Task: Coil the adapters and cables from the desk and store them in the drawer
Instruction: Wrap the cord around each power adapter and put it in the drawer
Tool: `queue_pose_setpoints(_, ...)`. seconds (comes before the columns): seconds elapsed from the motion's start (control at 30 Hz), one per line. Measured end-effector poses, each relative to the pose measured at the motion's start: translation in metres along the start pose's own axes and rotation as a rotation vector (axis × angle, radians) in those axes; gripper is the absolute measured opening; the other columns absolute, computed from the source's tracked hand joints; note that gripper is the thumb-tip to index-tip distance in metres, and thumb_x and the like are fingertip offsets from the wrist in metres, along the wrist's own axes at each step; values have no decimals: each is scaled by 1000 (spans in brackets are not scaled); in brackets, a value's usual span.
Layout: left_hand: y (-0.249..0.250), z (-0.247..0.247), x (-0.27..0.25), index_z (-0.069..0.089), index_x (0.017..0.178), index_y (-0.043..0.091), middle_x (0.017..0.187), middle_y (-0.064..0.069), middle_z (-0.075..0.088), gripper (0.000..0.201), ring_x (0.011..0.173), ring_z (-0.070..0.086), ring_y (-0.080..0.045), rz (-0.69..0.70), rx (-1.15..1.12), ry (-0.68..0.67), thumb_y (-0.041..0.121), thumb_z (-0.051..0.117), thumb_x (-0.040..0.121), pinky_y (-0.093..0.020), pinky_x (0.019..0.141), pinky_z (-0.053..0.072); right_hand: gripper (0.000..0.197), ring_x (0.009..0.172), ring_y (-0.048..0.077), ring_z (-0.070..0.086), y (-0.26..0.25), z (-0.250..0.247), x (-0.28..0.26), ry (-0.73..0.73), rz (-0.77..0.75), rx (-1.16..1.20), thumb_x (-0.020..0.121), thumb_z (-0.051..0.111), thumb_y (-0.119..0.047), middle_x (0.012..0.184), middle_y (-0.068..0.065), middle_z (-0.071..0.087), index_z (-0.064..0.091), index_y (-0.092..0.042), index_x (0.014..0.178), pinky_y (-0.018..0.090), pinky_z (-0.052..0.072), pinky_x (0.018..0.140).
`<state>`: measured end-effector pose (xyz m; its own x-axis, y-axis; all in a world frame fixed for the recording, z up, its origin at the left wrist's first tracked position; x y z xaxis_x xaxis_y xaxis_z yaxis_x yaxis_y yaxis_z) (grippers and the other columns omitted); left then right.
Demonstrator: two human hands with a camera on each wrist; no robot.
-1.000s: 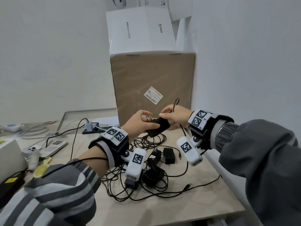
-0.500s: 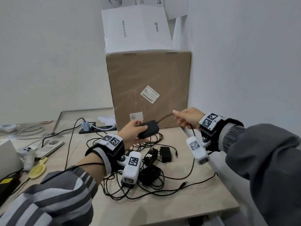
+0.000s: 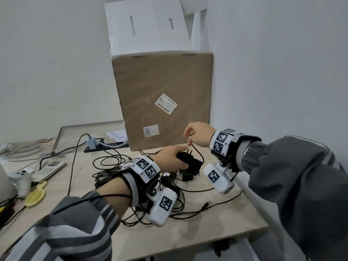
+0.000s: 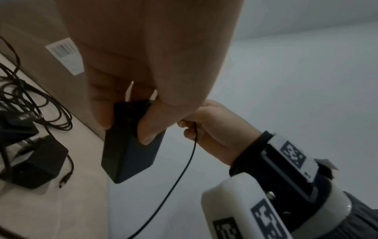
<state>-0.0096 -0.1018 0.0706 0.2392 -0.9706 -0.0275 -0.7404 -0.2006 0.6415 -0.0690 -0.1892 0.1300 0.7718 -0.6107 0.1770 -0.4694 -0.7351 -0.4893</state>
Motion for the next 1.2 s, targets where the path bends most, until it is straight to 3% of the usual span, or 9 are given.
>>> queue_pose_setpoints(0.07, -4, 4, 1, 45, 140, 15, 116, -7, 61, 61, 90, 63, -18, -60, -16, -14, 12, 67, 83, -32, 76, 58, 13, 81, 6, 59, -2, 3, -3, -52, -31, -24, 87, 55, -9, 84, -3, 71, 58, -18, 96, 25, 47, 78)
queue_pose_setpoints(0.13, -8, 5, 2, 57, 124, 7, 107, -11, 63, 41, 82, 62, -17, -111, -34, -3, 11, 67, 84, -31, 73, 59, 10, 76, 5, 59, -3, 4, -5, -77, -49, -51, 88, 54, -11, 85, -1, 74, 53, -21, 88, 29, 50, 81)
queue_pose_setpoints(0.23, -16, 3, 4, 62, 110, 3, 92, -9, 63, 27, 71, 62, -15, -166, -79, 77, 9, 66, 84, -29, 68, 59, 13, 92, 13, 63, -5, 3, -9, -64, -82, -114, 88, 58, -12, 89, -3, 72, 52, -22, 82, 29, 48, 84)
queue_pose_setpoints(0.3, -21, 2, 5, 62, 110, 3, 94, -11, 64, 27, 73, 64, -18, -198, -120, 117, 8, 66, 83, -31, 69, 59, 6, 101, 17, 61, -10, 6, -13, -70, -119, -183, 88, 63, -16, 101, 0, 69, 59, -18, 92, 27, 45, 85)
queue_pose_setpoints(0.37, -21, 1, 5, 63, 109, 4, 99, -14, 65, 27, 81, 67, -24, -214, -127, 142, 8, 66, 83, -38, 75, 60, 12, 105, 18, 60, -16, 9, -15, -57, -163, -238, 89, 63, -15, 109, 2, 67, 65, -13, 100, 25, 44, 87)
queue_pose_setpoints(0.67, -14, 5, 0, 51, 135, 15, 121, -7, 58, 57, 101, 63, -24, -158, -54, 79, 7, 68, 81, -37, 79, 59, 12, 93, 13, 65, -9, 4, -9, 23, -182, -115, 82, 68, -11, 92, -1, 74, 76, -15, 91, 26, 47, 88)
queue_pose_setpoints(0.97, -19, 6, 0, 56, 129, 14, 111, -9, 62, 49, 90, 64, -22, -155, -289, 91, 3, 67, 82, -37, 79, 59, 11, 91, 8, 66, -5, 13, -15, 4, -253, -5, 86, 65, -9, 92, -2, 74, 73, -13, 92, 15, 44, 83)
queue_pose_setpoints(1.07, -21, 3, 0, 58, 128, 15, 109, -8, 62, 47, 91, 64, -20, -168, -411, 132, 3, 67, 83, -35, 78, 59, 11, 88, 9, 65, -4, 13, -16, 29, -277, 25, 86, 65, -11, 91, -3, 73, 74, -16, 91, 17, 45, 81)
queue_pose_setpoints(1.2, -17, 5, 0, 49, 137, 22, 120, -7, 57, 57, 99, 63, -21, -152, -477, 121, 5, 66, 85, -31, 77, 59, 10, 83, 8, 66, 0, 3, -16, 141, -264, 150, 84, 65, -7, 85, -2, 72, 74, -12, 86, 21, 49, 82)
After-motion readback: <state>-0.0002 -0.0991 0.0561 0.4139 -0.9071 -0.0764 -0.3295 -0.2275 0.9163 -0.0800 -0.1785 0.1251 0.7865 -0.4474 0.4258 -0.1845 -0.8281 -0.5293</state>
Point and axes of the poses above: each hand's wrist, its own x-axis towards the middle knuckle, its own z-axis out of the palm, y = z × x, the point moved 8 cm from there along x, towards the middle knuckle
